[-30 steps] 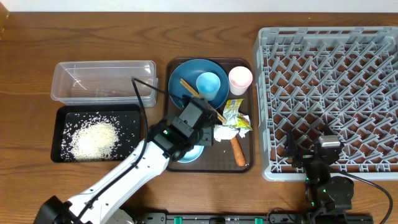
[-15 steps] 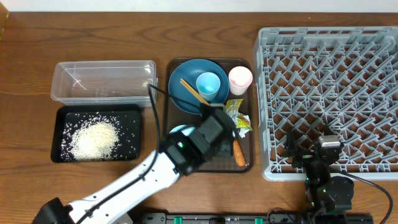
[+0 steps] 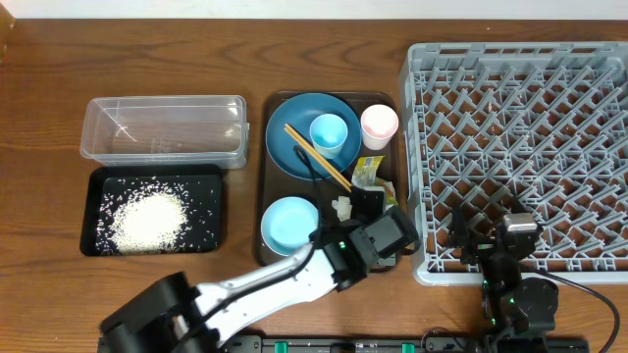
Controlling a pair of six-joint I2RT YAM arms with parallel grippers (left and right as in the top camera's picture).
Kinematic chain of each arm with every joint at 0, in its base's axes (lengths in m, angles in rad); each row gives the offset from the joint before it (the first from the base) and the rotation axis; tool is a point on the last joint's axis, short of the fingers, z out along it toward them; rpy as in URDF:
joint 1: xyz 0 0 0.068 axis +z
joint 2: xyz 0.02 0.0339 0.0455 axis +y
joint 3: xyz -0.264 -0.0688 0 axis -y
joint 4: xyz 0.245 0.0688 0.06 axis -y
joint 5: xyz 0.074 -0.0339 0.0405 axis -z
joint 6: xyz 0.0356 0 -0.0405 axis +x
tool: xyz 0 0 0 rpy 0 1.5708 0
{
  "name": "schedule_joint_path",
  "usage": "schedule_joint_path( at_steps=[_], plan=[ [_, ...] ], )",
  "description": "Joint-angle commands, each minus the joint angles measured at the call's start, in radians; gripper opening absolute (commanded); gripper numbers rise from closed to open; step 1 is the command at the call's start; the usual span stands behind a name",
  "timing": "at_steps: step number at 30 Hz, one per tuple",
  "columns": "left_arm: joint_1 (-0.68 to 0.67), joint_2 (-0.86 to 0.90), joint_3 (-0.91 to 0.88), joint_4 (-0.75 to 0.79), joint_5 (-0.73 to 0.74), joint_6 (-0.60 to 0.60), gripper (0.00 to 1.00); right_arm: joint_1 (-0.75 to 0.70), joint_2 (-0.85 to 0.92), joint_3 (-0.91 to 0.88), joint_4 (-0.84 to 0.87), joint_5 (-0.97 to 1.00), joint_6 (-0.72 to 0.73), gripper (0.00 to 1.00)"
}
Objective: Sort waste into correct bins and load items into the dishwasher rack
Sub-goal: 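Lower the left gripper onto the carrot and close on it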
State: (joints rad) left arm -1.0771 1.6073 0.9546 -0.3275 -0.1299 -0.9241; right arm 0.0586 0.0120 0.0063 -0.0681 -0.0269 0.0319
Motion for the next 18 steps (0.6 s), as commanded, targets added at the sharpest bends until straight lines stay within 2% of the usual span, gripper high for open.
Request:
schedule_joint_path(
  at_steps=[1, 16, 18],
  plan=[
    [0.013, 0.014, 0.012, 0.005, -0.077, -0.017, 0.55, 0.003, -0.006, -0.001, -0.004, -0.003, -0.018, 0.99],
    [0.013, 0.088, 0.011, 0.013, -0.072, -0.043, 0.59, 0.003, -0.006, -0.001, -0.004, -0.004, -0.018, 0.99],
    [0.013, 0.104, 0.011, 0.023, -0.065, -0.043, 0.64, 0.003, -0.006, -0.001, -0.004, -0.003, -0.018, 0.99]
  ],
)
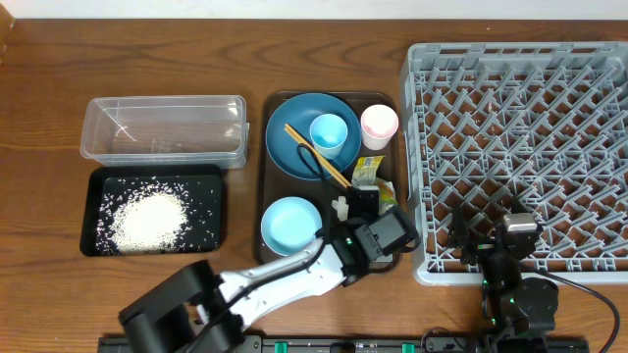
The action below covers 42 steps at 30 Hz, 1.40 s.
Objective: Sort waste into correct bins and load items into the dishwasher rack
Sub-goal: 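Lower the left gripper onto the carrot and close on it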
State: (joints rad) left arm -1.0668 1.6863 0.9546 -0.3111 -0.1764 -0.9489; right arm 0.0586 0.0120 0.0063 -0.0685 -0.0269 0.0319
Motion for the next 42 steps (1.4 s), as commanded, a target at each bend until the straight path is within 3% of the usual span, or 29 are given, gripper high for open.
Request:
schedule_joint_path(
  at_steps=[1, 9, 21, 24, 28, 29, 30, 34, 37, 42],
  plan=[
    [0.003, 0.032, 0.011, 0.008, -0.015, -0.019, 0.67, 0.003, -0.006, -0.001, -0.003, -0.003, -0.018, 0.99],
    [0.003, 0.037, 0.011, 0.014, -0.015, -0.018, 0.83, 0.003, -0.006, -0.001, -0.003, -0.003, -0.018, 0.99],
    [-0.013, 0.051, 0.001, 0.01, -0.003, -0.018, 0.75, 0.003, -0.006, -0.001, -0.003, -0.004, -0.018, 0.99],
    [-0.015, 0.063, 0.0, 0.01, 0.008, -0.018, 0.95, 0.003, -0.006, -0.001, -0.003, -0.004, -0.018, 0.99],
    [-0.018, 0.075, 0.0, 0.01, 0.007, -0.018, 0.96, 0.003, -0.006, -0.001, -0.003, -0.003, -0.018, 0.99],
    [-0.018, 0.075, 0.0, 0.01, 0.008, -0.018, 0.87, 0.003, -0.006, -0.001, -0.003, -0.003, -0.018, 0.99],
    [-0.018, 0.075, 0.0, 0.011, 0.008, -0.018, 0.71, 0.003, -0.006, -0.001, -0.003, -0.003, -0.018, 0.99],
    [-0.018, 0.075, 0.0, 0.011, 0.011, -0.018, 0.38, 0.003, -0.006, -0.001, -0.003, -0.004, -0.018, 0.99],
    [-0.019, 0.075, 0.0, 0.01, 0.011, -0.018, 0.34, 0.003, -0.006, -0.001, -0.003, -0.004, -0.018, 0.99],
    [-0.019, 0.075, 0.0, 0.006, 0.011, -0.018, 0.4, 0.003, -0.006, -0.001, -0.003, -0.004, -0.018, 0.99]
  ],
)
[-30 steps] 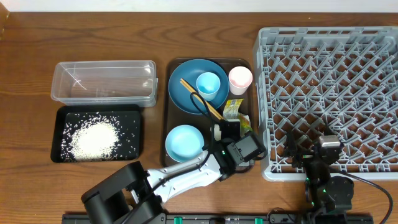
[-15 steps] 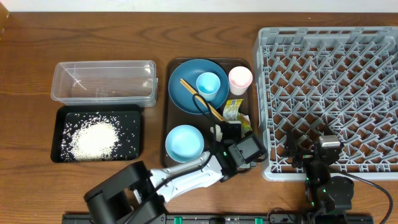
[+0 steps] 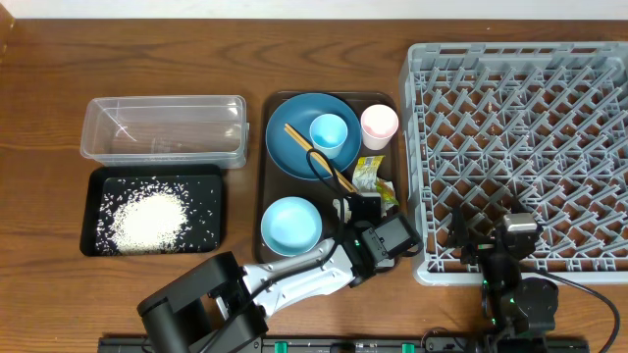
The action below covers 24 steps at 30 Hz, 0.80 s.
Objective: Sort waste into correct bins and load items into the dishwasher rack
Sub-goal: 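Lower the left gripper onto the carrot and close on it, then lift the carrot and drop it onto the black tray with rice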
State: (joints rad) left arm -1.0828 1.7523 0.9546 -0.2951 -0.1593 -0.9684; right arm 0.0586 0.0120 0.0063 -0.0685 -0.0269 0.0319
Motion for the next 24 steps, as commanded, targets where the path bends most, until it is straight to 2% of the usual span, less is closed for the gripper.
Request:
schedule_joint_path(
  at_steps=[1, 17, 24],
  plan=[
    [-0.003, 0.009, 0.0, -0.014, -0.006, 0.002, 0.41, 0.003, -0.006, -0.001, -0.003, -0.004, -0.018, 0.99],
    [-0.003, 0.052, -0.008, -0.017, -0.006, 0.002, 0.41, 0.003, -0.006, -0.001, -0.003, -0.003, -0.018, 0.99],
    [-0.003, 0.051, -0.008, -0.018, 0.007, 0.003, 0.25, 0.003, -0.006, -0.001, -0.003, -0.003, -0.018, 0.99]
  ],
)
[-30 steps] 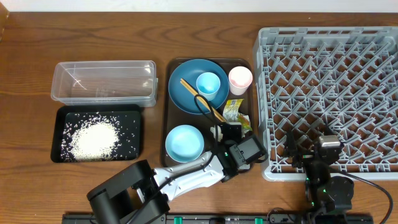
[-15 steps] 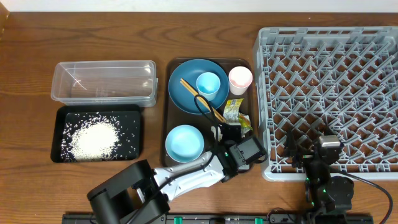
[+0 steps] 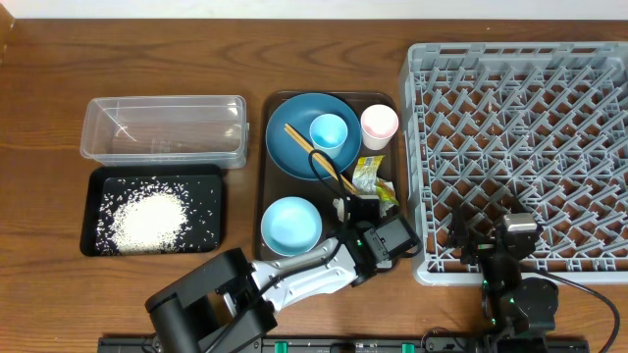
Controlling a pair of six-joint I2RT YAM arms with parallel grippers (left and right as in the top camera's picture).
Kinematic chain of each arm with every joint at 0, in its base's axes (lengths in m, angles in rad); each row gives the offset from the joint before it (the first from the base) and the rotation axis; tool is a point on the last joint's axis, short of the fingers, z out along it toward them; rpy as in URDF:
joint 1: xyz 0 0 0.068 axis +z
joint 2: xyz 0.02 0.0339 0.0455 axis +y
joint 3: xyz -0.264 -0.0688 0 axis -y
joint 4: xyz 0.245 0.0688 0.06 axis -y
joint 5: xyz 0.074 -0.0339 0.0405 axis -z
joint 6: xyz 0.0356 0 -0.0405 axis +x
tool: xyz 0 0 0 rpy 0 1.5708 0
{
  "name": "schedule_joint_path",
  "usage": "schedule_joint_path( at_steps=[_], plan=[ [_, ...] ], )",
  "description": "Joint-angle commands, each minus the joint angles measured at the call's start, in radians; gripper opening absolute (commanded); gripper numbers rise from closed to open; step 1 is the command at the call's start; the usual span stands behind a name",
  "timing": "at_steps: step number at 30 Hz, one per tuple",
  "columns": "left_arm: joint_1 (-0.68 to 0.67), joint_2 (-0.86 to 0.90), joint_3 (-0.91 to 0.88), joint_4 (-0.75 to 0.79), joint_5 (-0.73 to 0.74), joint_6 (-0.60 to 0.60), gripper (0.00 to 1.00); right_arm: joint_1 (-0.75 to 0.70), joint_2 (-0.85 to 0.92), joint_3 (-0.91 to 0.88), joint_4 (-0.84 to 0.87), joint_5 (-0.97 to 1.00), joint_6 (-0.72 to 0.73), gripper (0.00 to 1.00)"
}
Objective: Sort waste into correct bins and load items into the dishwasher rack
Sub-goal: 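Lift the carrot and drop it onto the black tray with rice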
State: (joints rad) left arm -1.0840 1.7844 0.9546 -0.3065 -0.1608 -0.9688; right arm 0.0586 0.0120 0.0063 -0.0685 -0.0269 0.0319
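Observation:
My left gripper (image 3: 359, 207) reaches over the dark tray (image 3: 267, 176), its dark fingers just below a yellow-green wrapper (image 3: 370, 174) and beside a white crumpled scrap (image 3: 340, 207). The fingers are too dark to show how they stand. On the tray are a blue plate (image 3: 294, 147) with chopsticks (image 3: 319, 157) and a small blue cup (image 3: 329, 131), a pink cup (image 3: 379, 125) and a light blue bowl (image 3: 290, 224). The grey dishwasher rack (image 3: 520, 137) lies to the right. My right gripper (image 3: 469, 238) rests at the rack's front edge, its state unclear.
A clear plastic bin (image 3: 164, 127) stands at the back left. In front of it lies a black tray (image 3: 206, 235) with scattered white rice. The left arm's white link (image 3: 294, 279) crosses the table's front edge below the bowl.
The left arm's lower links have shifted a little to the right while its gripper stays by the wrapper and scrap. Nothing on the tray has moved. The right arm is still.
At every earlier moment the left gripper hovered over the tray's front right corner near the wrapper and white scrap. The arm's elbow swung steadily rightward from one moment to the other. The dishes, bins and right arm kept their places throughout.

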Motion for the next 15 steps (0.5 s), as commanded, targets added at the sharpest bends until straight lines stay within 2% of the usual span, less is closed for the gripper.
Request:
schedule_joint_path(
  at_steps=[1, 8, 15],
  plan=[
    [-0.002, 0.018, -0.008, -0.007, 0.019, 0.006, 0.25, 0.003, -0.006, -0.001, -0.003, -0.003, -0.018, 0.99],
    [-0.002, -0.027, -0.008, -0.037, 0.038, 0.029, 0.2, 0.003, -0.006, -0.001, -0.003, -0.003, -0.018, 0.99],
    [-0.002, -0.136, -0.008, -0.097, 0.038, 0.034, 0.2, 0.003, -0.006, -0.001, -0.003, -0.003, -0.018, 0.99]
  ],
)
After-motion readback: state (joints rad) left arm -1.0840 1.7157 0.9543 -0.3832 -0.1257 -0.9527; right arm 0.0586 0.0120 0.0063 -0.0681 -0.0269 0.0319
